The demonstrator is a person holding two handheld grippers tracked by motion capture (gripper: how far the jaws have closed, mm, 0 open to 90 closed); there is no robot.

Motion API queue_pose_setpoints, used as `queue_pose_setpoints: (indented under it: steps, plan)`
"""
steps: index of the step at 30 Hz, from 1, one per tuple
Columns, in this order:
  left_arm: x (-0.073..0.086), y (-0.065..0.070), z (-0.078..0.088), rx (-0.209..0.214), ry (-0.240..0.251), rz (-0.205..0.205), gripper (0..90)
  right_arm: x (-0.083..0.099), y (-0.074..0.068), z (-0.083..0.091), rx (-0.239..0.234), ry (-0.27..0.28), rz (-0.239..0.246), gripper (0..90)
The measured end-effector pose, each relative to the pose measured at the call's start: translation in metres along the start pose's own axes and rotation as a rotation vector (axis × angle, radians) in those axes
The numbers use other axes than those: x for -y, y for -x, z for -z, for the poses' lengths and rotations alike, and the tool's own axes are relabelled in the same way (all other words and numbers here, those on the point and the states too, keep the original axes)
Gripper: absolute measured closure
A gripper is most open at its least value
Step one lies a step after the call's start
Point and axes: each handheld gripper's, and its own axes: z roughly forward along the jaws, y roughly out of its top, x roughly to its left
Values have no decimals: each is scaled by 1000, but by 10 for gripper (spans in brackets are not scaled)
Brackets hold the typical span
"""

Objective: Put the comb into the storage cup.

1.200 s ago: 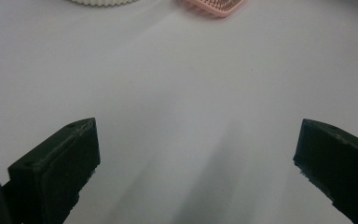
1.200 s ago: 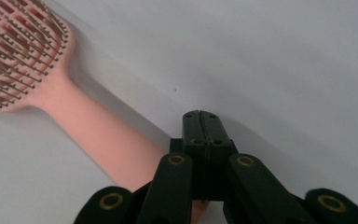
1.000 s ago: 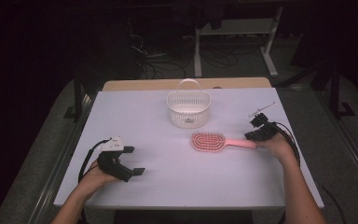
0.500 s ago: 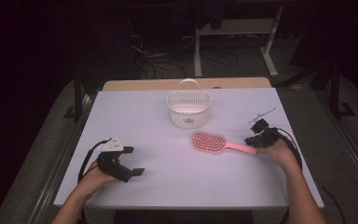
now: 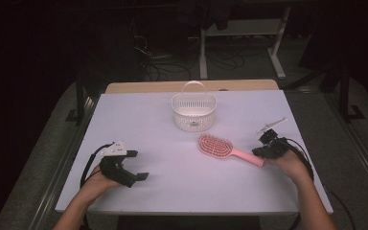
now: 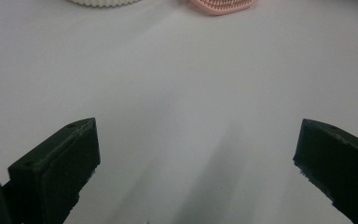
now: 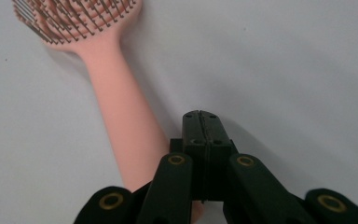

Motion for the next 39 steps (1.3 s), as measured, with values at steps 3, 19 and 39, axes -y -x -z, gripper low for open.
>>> queue_pose_setpoints:
  steps: [3,19,39]
  plan:
    - [0,0,1,-1,-1,-3,0,4,-3,2,-3,3,-5,891]
    - [2,0,2,-2,4,5,0,16,-21,7,-44,20,26,891]
    - [3,-1,4,0,8,10,0,26,-43,19,-70,76,35,836]
